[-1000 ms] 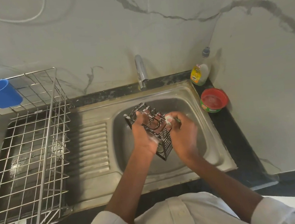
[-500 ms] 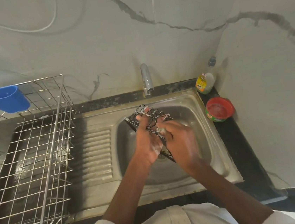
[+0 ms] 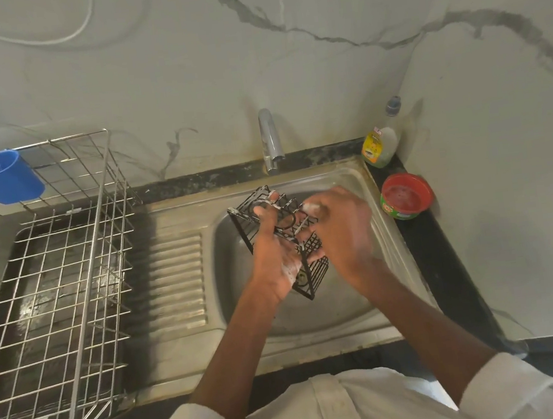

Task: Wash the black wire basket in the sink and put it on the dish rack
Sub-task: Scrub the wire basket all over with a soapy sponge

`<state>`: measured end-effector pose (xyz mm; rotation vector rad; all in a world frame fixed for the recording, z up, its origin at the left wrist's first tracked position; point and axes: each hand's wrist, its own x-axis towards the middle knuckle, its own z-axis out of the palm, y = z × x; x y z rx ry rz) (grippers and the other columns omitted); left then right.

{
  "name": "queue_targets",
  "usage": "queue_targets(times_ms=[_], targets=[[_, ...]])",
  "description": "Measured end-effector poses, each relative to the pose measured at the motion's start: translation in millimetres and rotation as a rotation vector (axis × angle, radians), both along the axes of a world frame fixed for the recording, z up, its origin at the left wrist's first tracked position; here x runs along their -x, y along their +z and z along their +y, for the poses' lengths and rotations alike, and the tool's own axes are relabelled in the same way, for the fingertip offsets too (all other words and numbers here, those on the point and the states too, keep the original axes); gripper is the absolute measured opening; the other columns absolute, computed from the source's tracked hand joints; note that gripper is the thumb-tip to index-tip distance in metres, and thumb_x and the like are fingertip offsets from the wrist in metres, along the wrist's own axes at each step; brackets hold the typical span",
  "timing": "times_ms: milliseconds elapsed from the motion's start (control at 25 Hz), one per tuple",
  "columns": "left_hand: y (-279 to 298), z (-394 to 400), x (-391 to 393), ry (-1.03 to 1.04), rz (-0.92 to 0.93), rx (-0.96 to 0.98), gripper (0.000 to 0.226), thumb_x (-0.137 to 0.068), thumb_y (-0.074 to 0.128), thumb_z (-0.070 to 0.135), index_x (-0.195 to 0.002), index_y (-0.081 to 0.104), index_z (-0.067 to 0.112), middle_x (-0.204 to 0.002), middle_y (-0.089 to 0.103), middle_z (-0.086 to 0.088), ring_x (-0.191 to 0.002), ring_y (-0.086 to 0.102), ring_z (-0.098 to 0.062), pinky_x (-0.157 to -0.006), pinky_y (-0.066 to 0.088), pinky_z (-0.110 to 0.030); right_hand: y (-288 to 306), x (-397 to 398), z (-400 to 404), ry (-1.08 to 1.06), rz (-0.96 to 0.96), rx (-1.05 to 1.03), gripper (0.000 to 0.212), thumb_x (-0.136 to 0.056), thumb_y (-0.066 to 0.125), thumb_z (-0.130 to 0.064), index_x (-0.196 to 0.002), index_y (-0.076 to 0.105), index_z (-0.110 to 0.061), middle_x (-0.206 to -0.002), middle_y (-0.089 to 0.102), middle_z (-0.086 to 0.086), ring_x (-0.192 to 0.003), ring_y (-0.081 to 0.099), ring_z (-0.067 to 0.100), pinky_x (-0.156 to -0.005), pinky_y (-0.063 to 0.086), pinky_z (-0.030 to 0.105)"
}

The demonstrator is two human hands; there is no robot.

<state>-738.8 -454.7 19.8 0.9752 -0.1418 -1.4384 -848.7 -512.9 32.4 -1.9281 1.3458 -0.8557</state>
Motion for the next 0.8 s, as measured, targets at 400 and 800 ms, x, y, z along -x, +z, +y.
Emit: queue_targets(times_ms=[400, 800], targets=[[-5.6, 1.0, -18.8, 0.276, 0.468, 0.084, 0.088, -0.110, 0.029, 0.066, -0.084, 0.086, 0.004, -0.114, 0.078, -0.019, -0.134, 0.060, -0.039, -0.120, 0.039, -0.060, -19.9, 6.0, 41.9, -0.113, -0.040, 0.075, 0.036, -0.082, 0.067, 0.012, -0.095, 0.082, -0.019, -0.096, 0.076, -0.008, -0.085, 0.071, 0.007, -0.076, 0.061, 0.036], [-7.7, 9.0, -25.7, 0.322, 0.548, 0.127, 0.055, -0.092, 0.060, 0.035, -0.135, 0.061, 0.002, -0.155, 0.056, -0.019, -0.141, 0.057, -0.038, -0.108, 0.050, -0.062, -33.1, 14.5, 40.4, -0.164, -0.033, 0.071, 0.033, -0.084, 0.069, 0.014, -0.092, 0.082, -0.016, -0.093, 0.077, -0.004, -0.085, 0.073, 0.012, -0.071, 0.049, 0.006]])
